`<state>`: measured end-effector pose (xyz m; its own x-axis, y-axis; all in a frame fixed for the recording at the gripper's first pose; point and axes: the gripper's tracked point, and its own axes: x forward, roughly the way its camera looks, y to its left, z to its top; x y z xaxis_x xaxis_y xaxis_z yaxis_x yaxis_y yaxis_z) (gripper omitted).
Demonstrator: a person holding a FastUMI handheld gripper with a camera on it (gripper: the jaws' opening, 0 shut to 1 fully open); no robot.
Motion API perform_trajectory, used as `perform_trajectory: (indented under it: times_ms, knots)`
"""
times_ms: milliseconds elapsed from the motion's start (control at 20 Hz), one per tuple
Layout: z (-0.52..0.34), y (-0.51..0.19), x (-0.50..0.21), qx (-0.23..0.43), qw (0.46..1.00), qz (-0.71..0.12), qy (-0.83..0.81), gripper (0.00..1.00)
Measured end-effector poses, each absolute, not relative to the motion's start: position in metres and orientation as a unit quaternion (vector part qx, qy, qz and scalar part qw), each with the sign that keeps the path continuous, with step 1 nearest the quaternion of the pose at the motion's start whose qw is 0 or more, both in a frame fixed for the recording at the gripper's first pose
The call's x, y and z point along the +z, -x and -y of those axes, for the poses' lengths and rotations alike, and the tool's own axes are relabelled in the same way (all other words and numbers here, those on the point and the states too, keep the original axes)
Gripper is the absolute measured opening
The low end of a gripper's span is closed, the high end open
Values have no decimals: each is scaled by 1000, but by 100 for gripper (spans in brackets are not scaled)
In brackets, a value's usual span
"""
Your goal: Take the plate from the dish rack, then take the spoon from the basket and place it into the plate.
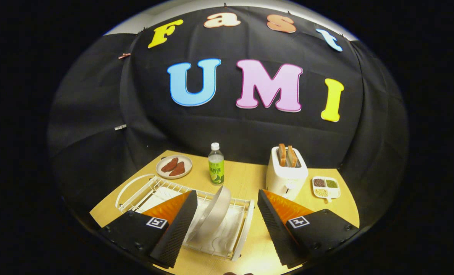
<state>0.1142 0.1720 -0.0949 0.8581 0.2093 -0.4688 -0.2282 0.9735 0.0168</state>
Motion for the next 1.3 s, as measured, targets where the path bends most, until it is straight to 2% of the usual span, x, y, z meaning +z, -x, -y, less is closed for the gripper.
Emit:
perform_trajectory:
  times_ms: [200,400,600,700,800,950,1100,1300]
  knots:
    - [-183,-122,-136,123,941,-313,29,98]
    - [-181,-124,-171,100,916,-389,-1,98]
    - [-190,-128,-191,98,902,-421,-15,99]
    - [-202,-125,-198,105,894,-435,-25,86]
    - [-202,-124,-207,89,885,-455,-27,57]
    - [-202,-120,-208,73,875,-478,-24,47]
    - [-206,-117,-205,64,875,-480,-22,42]
    - [-209,-118,-198,59,877,-477,-10,42]
